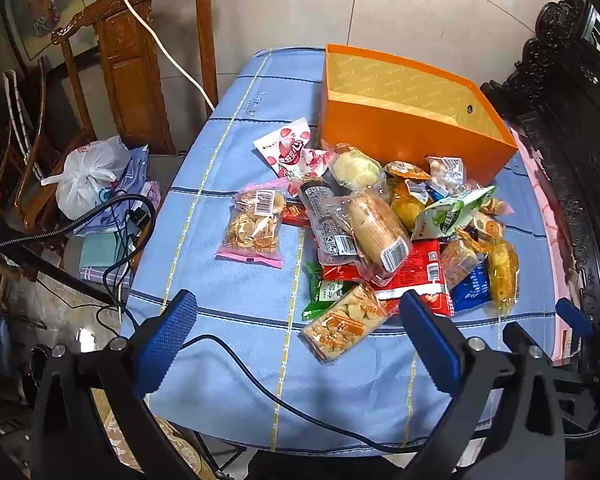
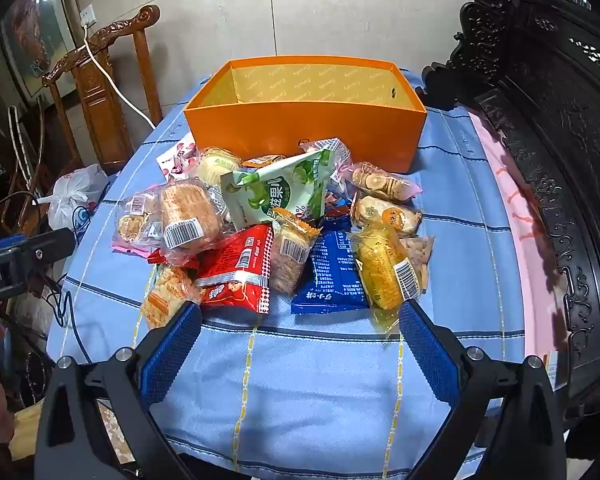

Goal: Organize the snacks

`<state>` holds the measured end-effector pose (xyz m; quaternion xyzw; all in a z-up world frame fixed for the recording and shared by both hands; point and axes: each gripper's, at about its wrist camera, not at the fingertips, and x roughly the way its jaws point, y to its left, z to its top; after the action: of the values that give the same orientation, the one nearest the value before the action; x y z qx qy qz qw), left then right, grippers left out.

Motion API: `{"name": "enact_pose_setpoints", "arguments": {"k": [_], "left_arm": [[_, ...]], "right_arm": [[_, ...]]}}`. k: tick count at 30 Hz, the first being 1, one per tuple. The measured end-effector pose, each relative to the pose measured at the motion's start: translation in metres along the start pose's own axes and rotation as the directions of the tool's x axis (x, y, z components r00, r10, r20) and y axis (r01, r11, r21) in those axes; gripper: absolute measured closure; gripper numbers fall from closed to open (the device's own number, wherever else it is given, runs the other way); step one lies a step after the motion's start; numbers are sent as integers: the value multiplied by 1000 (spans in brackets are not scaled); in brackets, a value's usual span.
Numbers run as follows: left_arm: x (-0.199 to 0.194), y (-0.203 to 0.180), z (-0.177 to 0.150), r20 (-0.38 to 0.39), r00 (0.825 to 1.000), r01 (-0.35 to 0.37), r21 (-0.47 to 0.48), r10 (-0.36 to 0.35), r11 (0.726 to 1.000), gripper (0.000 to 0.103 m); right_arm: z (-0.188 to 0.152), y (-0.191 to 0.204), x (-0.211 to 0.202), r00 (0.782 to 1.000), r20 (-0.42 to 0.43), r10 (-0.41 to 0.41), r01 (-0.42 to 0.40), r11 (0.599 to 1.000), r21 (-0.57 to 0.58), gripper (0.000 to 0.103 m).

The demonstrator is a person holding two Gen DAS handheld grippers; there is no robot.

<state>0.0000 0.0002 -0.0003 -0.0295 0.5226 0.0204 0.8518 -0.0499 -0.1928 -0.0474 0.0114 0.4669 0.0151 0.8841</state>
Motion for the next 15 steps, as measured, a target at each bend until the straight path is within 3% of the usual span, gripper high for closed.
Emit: {"name": "enact_pose_setpoints", "arguments": {"k": [5, 15], "left_arm": [[2, 0, 2, -32, 999, 7, 8, -6, 1000, 4], [-1, -6, -5, -16, 1000, 8, 8, -8, 1000, 4]], "right_arm": [[1, -1, -2, 1000, 6, 13, -13, 1000, 11, 4], [1, -2, -4, 1000, 14, 2, -2, 1000, 1, 4]]}}
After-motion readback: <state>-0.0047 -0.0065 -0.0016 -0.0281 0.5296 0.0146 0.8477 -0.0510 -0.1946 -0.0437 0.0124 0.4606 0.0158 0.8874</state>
